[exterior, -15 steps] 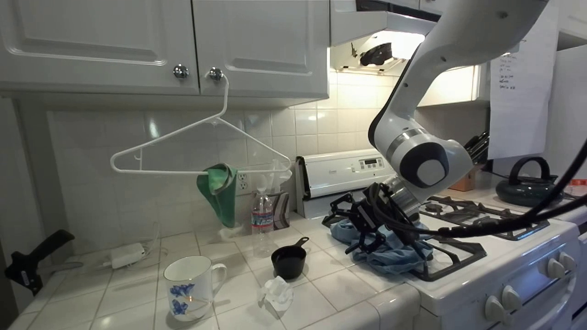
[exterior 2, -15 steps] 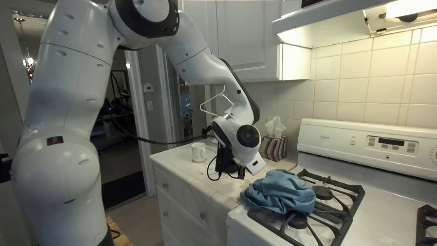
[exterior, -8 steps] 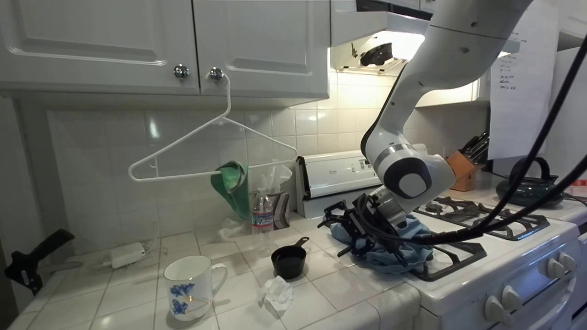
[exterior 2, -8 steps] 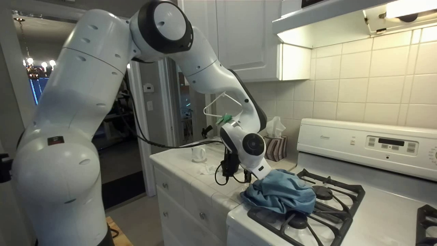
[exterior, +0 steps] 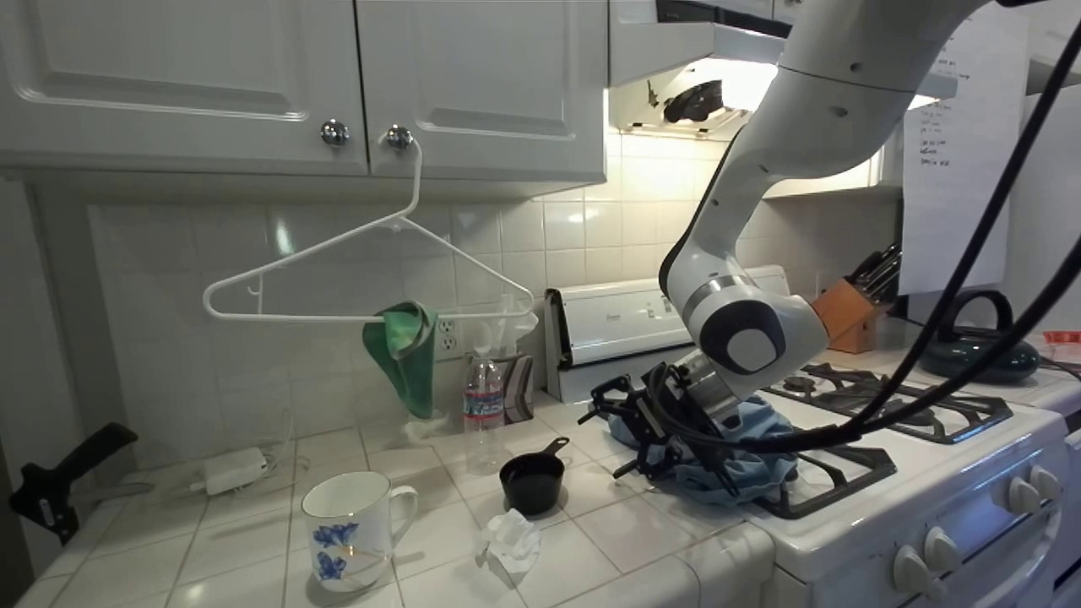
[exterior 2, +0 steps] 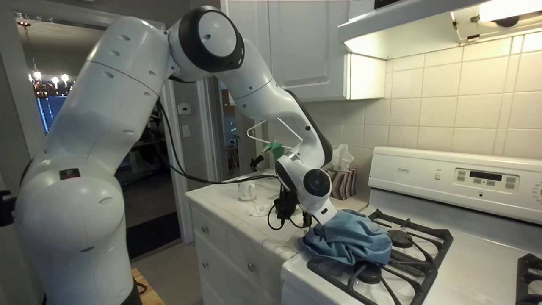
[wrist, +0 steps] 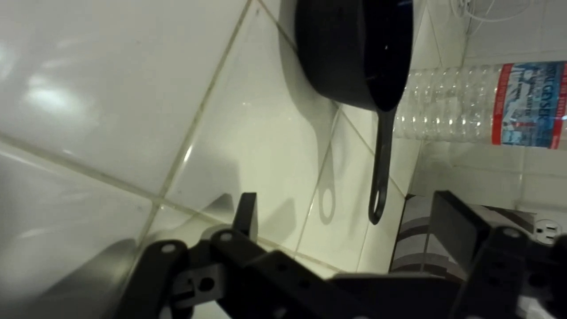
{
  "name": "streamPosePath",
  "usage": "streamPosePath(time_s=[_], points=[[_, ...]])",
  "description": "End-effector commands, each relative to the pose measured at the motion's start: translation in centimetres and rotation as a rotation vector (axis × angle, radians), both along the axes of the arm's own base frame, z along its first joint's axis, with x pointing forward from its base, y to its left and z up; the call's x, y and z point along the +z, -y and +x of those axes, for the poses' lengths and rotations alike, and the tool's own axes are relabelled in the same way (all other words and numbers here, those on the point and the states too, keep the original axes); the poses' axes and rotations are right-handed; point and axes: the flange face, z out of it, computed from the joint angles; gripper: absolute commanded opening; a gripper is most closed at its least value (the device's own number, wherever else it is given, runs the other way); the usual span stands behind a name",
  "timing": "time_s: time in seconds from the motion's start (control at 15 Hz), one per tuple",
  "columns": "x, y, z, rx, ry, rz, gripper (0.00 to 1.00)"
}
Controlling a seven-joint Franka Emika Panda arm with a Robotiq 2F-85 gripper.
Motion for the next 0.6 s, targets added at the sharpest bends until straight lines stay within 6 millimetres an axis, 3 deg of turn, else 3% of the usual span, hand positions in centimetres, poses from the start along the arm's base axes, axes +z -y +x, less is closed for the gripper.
streamPosePath(time_s=[0.0,0.53], points=[[-0.2,-0.6,0.7,0.006,-0.01,0.054,1.0],[-0.8,-2.4,1.7,0.033,-0.029,0.128,1.0]])
